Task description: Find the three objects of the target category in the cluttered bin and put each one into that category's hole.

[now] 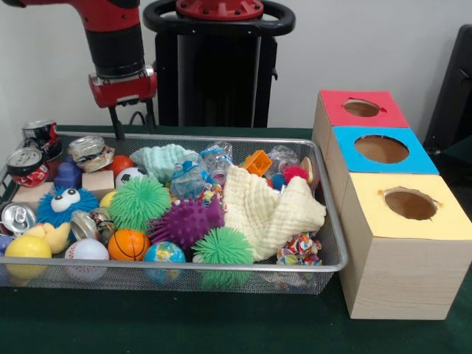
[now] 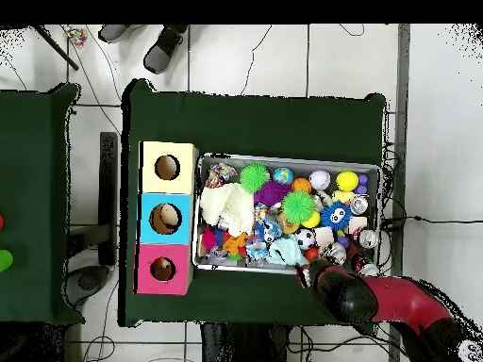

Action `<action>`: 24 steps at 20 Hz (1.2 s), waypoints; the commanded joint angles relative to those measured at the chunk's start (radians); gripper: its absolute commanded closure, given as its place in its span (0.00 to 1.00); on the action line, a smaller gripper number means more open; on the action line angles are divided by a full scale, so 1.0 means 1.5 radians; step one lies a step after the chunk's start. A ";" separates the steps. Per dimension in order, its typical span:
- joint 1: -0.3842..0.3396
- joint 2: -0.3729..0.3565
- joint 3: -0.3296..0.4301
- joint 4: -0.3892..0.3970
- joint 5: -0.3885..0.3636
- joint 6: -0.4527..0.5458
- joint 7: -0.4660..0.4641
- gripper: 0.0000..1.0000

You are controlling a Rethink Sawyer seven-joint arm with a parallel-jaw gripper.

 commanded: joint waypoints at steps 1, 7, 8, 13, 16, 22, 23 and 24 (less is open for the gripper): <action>-0.017 0.098 -0.041 -0.080 -0.062 -0.082 0.050 0.00; -0.051 0.162 -0.023 -0.116 -0.069 -0.080 0.005 0.00; -0.057 0.169 -0.016 -0.122 -0.067 -0.074 -0.004 0.00; -0.084 0.195 0.005 -0.145 -0.072 -0.056 -0.039 0.00; -0.097 0.204 0.018 -0.159 -0.072 -0.036 -0.061 0.00; -0.135 0.204 0.058 -0.168 -0.052 0.038 -0.128 0.00; -0.138 0.204 0.063 -0.172 -0.050 0.049 -0.137 0.00; -0.142 0.205 0.069 -0.177 -0.049 0.060 -0.146 0.00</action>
